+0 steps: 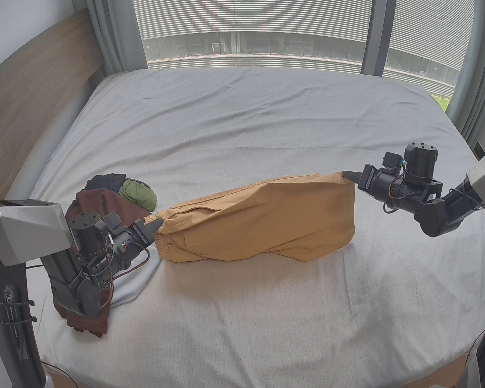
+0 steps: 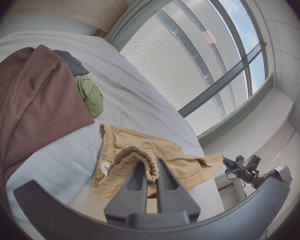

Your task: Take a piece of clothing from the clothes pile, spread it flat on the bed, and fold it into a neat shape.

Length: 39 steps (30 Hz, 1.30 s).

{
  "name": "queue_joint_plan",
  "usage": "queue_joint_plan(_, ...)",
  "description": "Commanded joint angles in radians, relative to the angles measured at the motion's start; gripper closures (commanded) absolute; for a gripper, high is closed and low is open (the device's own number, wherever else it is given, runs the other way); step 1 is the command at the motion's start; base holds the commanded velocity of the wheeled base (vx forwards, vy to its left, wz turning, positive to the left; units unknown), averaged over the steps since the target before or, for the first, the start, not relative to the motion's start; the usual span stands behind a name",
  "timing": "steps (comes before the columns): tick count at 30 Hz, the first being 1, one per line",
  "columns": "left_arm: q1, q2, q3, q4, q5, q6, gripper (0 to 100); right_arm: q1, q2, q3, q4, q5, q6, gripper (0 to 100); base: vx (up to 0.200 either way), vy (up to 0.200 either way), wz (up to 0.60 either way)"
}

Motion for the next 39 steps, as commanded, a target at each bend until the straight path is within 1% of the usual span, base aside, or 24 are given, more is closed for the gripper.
queue_joint_plan(1, 0.004, 0.004, -0.036, -0.001, 0.039, -0.027, 100, 0.006, 0.023, -0.057, 0.014, 0.001, 0.0, 100, 0.0, 0.0, 0.0)
queue_joint_plan(8, 0.003, 0.03, -0.078, 0.0, 0.074, -0.032, 100, 0.0, 0.073, -0.131, 0.019, -0.001, 0.001, 100, 0.0, 0.0, 0.0)
queue_joint_plan(12, 0.0, 0.066, -0.104, 0.0, 0.09, -0.032, 100, 0.003, 0.078, -0.146, 0.062, -0.001, 0.0, 100, 0.0, 0.0, 0.0)
queue_joint_plan(18, -0.003, 0.116, -0.159, -0.001, 0.134, -0.032, 100, 0.006, 0.116, -0.192, 0.071, -0.012, 0.001, 100, 0.0, 0.0, 0.0)
queue_joint_plan(24, -0.008, 0.129, -0.18, 0.0, 0.14, -0.032, 100, 0.014, 0.153, -0.224, 0.067, -0.019, 0.001, 100, 0.0, 0.0, 0.0)
queue_joint_plan(29, -0.013, 0.139, -0.233, 0.004, 0.148, -0.032, 100, 0.011, 0.21, -0.297, 0.062, -0.058, 0.001, 100, 0.0, 0.0, 0.0)
queue_joint_plan(38, -0.011, 0.185, -0.309, 0.0, 0.15, -0.032, 100, 0.011, 0.222, -0.318, 0.061, -0.059, 0.001, 100, 0.0, 0.0, 0.0)
queue_joint_plan(39, -0.011, 0.191, -0.314, 0.0, 0.159, -0.032, 100, 0.011, 0.231, -0.33, 0.057, -0.059, 0.003, 100, 0.0, 0.0, 0.0)
